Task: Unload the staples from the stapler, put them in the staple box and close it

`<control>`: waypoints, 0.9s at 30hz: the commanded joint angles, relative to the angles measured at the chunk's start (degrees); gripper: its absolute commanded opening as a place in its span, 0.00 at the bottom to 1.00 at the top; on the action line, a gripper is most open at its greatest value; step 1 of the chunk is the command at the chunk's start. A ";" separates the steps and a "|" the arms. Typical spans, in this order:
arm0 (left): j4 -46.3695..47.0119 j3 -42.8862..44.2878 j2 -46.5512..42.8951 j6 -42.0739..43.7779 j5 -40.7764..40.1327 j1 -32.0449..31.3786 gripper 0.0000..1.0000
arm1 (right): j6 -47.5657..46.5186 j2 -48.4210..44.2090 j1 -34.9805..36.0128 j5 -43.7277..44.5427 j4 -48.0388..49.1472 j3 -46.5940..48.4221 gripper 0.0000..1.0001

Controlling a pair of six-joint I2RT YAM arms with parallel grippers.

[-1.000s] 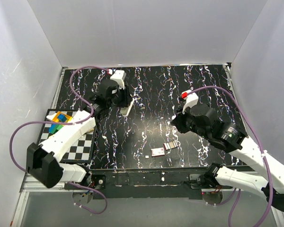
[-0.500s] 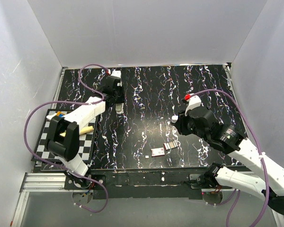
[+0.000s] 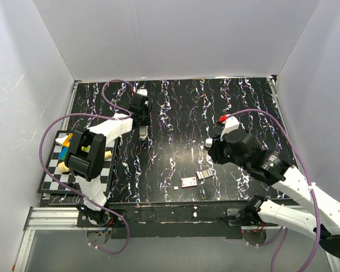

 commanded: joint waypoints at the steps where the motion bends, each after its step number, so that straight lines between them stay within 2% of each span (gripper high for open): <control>1: 1.84 2.89 0.70 0.27 -2.24 0.46 0.00 | 0.51 -0.94 -0.27 -0.47 2.55 -0.71 0.35; 4: 1.58 2.98 1.84 0.53 -2.24 0.63 0.00 | 0.42 -0.94 -0.27 -0.65 2.64 -0.71 0.35; 9: 0.87 2.72 3.34 0.18 -1.54 0.63 0.09 | 0.51 -0.68 -0.27 -0.82 2.55 -0.54 0.35; 13: 0.70 1.93 3.86 -0.08 -1.36 0.63 0.23 | 0.33 -0.68 -0.27 -1.00 2.55 -0.27 0.35; 18: 1.31 0.17 3.34 -0.43 -0.92 0.63 0.54 | 0.24 -0.86 -0.19 -1.17 2.20 0.08 0.35; 21: 1.66 -0.62 2.55 -0.17 -0.75 0.63 0.63 | 0.60 -1.12 -0.27 -1.52 1.94 -0.10 0.36; 27: 1.49 -1.50 -0.79 0.80 0.22 0.63 0.68 | 1.12 -1.91 -0.27 -1.62 1.15 -0.01 0.37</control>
